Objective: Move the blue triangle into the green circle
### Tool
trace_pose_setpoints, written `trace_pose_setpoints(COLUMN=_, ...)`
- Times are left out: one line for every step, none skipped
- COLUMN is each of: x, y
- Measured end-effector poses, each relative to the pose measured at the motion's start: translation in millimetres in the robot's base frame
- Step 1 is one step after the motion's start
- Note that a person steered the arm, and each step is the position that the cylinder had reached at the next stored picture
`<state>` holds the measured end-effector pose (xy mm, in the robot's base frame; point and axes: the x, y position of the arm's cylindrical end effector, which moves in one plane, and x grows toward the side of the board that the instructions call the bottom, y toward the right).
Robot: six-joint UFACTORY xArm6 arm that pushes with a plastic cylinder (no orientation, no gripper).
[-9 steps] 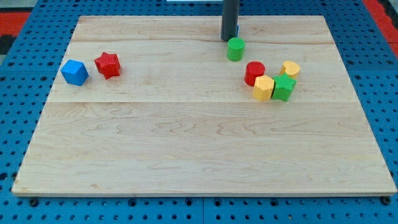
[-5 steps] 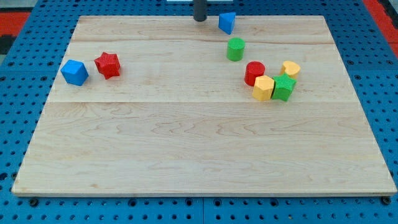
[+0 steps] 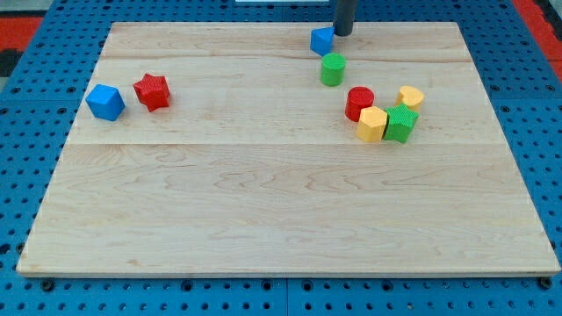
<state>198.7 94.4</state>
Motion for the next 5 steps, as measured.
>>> trace_pose_setpoints(x=-4.4, y=11.8)
trace_pose_setpoints(x=13.3, y=-21.8)
trace_pose_setpoints(x=-2.0, y=-24.2)
trace_pose_setpoints(x=5.5, y=-48.6)
trace_pose_setpoints(x=27.6, y=-41.4)
